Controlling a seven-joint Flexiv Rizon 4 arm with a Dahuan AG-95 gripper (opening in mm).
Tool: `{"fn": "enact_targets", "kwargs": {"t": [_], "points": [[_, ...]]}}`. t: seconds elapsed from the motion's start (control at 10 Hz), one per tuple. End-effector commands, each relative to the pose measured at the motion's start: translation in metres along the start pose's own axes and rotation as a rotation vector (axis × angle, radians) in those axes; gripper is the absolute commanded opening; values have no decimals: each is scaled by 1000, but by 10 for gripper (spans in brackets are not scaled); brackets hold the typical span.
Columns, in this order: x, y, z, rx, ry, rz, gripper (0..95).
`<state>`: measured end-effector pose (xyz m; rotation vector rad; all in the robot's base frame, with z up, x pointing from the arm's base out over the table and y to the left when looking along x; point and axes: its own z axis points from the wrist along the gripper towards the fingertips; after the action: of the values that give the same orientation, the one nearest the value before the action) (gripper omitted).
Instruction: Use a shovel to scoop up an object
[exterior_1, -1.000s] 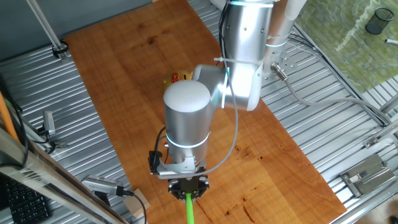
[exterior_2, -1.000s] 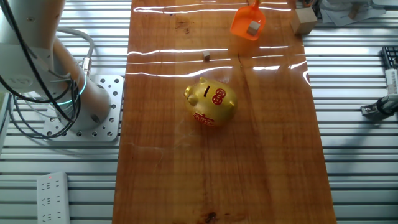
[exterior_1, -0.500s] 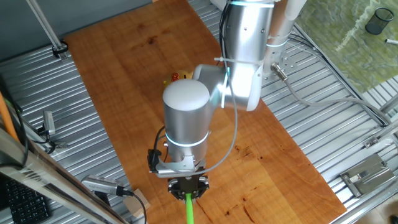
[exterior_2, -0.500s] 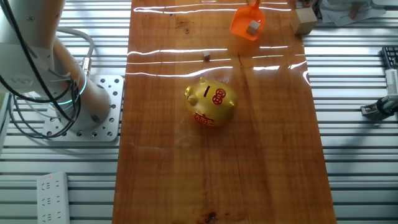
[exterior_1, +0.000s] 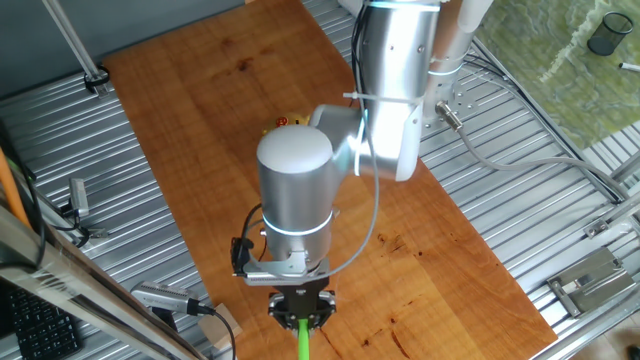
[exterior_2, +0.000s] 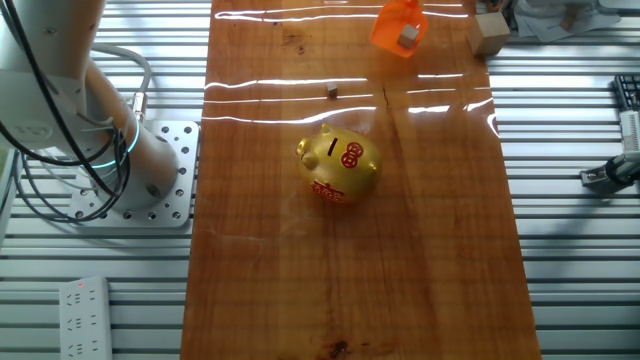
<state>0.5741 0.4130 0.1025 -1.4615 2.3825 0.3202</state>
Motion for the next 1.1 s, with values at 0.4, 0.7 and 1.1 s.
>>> {"fn": "enact_targets", "kwargs": {"t": [0.4,0.7,1.1], "points": [[-8,1,-2,-22,-78,70,0],[-8,1,-3,-35,-128,107,0],[-10,4,-7,-64,-201,190,0]]}}
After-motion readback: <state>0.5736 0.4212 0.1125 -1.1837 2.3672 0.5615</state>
